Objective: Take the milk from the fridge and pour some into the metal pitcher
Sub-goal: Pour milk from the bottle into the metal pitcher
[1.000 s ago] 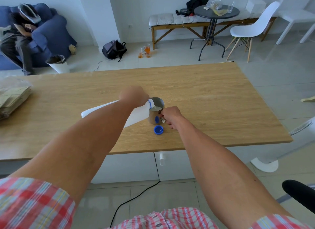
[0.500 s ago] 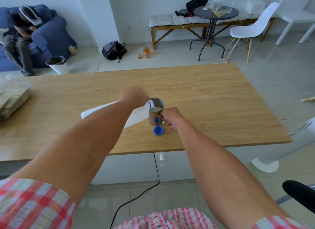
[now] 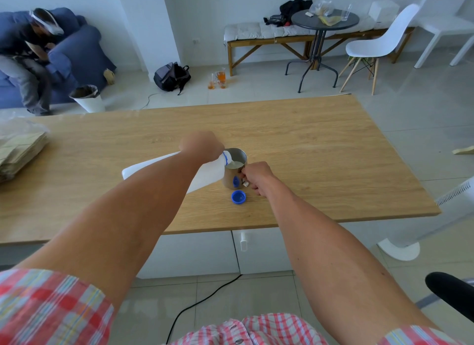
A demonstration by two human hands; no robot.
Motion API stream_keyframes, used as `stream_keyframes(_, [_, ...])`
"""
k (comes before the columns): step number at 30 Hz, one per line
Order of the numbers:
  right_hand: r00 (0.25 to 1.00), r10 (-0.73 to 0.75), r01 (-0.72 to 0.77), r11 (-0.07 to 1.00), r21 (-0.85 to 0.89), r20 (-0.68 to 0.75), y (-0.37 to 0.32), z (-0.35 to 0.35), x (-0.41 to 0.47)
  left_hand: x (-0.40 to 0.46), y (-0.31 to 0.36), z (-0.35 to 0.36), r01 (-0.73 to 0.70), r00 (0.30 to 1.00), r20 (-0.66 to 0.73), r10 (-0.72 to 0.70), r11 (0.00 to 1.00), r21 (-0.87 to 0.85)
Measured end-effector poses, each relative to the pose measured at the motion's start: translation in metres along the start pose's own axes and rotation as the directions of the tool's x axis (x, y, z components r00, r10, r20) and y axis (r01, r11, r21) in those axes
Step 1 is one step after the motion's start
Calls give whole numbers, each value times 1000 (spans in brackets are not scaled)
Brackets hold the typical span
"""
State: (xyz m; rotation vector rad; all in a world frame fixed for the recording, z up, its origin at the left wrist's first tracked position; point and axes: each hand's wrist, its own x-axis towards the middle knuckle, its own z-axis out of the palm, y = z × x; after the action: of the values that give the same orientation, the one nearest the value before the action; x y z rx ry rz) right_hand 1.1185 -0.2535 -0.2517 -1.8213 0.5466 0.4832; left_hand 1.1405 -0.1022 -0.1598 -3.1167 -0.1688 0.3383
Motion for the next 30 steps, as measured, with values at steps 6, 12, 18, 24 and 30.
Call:
stream_keyframes(6, [1000, 5, -5, 1000, -9, 1, 0, 1, 2, 2, -1, 0, -11, 1000, -8, 11, 1000, 0])
stream_keyframes(12, [1000, 8, -8, 1000, -5, 4, 0, 1, 2, 3, -1, 0, -10, 1000, -2, 10, 1000, -7])
stream_keyframes(18, [1000, 17, -17, 1000, 16, 6, 0, 1, 1, 4, -1, 1, -10, 1000, 1, 10, 1000, -9])
stream_keyframes(24, [1000, 10, -10, 1000, 13, -3, 0, 0, 1, 5, -2, 1, -18, 1000, -4, 18, 1000, -4])
stream_keyframes(30, [1000, 13, -13, 1000, 21, 2, 0, 0, 0, 6, -1, 3, -17, 1000, -3, 17, 1000, -2])
